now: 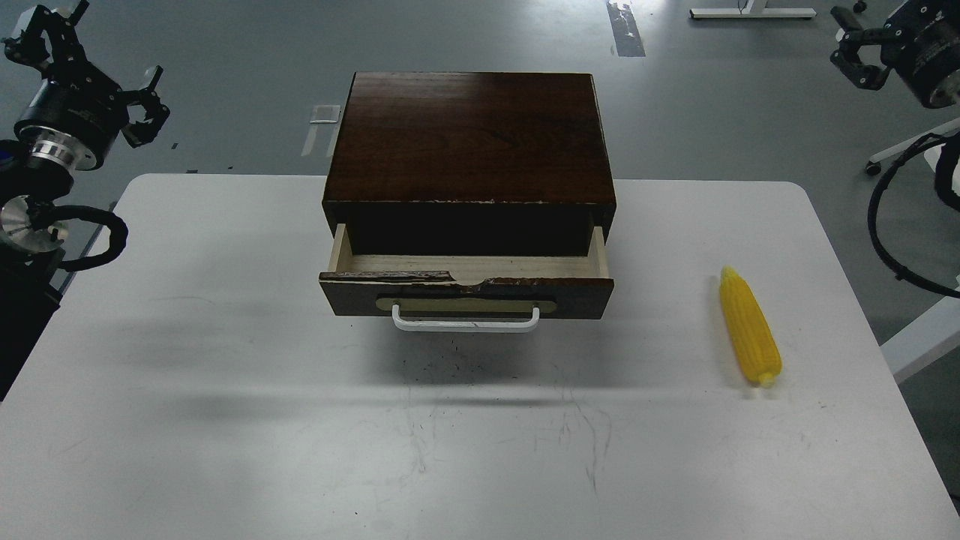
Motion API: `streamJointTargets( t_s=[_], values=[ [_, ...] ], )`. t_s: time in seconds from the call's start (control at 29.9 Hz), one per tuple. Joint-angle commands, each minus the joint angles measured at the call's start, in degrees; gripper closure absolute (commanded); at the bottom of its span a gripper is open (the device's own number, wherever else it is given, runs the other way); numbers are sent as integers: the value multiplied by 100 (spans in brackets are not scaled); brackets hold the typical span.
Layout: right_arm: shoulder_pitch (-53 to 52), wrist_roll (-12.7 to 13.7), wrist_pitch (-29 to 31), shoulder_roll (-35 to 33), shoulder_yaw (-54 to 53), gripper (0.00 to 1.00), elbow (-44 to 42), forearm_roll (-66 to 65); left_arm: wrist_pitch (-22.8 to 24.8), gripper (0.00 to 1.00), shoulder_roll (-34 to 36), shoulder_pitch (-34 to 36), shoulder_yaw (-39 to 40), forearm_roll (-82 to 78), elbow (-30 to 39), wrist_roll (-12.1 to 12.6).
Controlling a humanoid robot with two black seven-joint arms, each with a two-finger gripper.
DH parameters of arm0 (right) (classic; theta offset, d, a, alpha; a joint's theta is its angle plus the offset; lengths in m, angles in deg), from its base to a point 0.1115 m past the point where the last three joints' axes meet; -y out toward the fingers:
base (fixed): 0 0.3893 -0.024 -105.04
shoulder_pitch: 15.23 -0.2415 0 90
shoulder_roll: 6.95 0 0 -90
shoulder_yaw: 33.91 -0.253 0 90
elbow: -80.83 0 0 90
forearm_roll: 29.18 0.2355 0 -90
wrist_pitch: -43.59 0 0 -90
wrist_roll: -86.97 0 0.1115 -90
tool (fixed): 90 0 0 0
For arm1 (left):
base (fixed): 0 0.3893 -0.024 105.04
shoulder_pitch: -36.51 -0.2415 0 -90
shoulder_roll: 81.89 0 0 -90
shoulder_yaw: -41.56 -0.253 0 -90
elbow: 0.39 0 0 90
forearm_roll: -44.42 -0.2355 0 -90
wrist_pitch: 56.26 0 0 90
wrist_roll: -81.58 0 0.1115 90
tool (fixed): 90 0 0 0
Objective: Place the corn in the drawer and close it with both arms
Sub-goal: 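Move the right gripper from rest toward the yellow corn cob, then grasp the yellow corn cob with the right gripper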
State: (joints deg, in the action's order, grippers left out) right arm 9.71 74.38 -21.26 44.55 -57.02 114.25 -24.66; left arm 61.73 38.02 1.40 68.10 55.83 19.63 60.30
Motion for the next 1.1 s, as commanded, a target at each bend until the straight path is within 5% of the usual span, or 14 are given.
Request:
streamJointTargets(
  t_s=[0.0, 0.27, 0.5, 0.74, 1.07],
  values=[
    [-584, 37, -9, -639, 831, 0, 496, -747, 0, 2, -11, -4, 26, 2, 2, -8],
    [-1579, 159, -115, -1650, 1871, 0, 2271, -3278, 0, 2, 23, 13, 0, -7, 10, 36],
    [-1544, 1011, -168, -1784, 2186, 0, 3248, -5697, 0, 2, 24, 22, -17, -25, 11, 36],
    [-1466, 1267, -177, -1793, 3257, 0, 3663, -5822, 0, 2, 15, 75, 0, -16, 11, 19],
    [-316, 1259, -501, -1309, 3497, 3, 3488, -6630, 0, 2, 340, 260, 9, -16, 282, 10]
  ],
)
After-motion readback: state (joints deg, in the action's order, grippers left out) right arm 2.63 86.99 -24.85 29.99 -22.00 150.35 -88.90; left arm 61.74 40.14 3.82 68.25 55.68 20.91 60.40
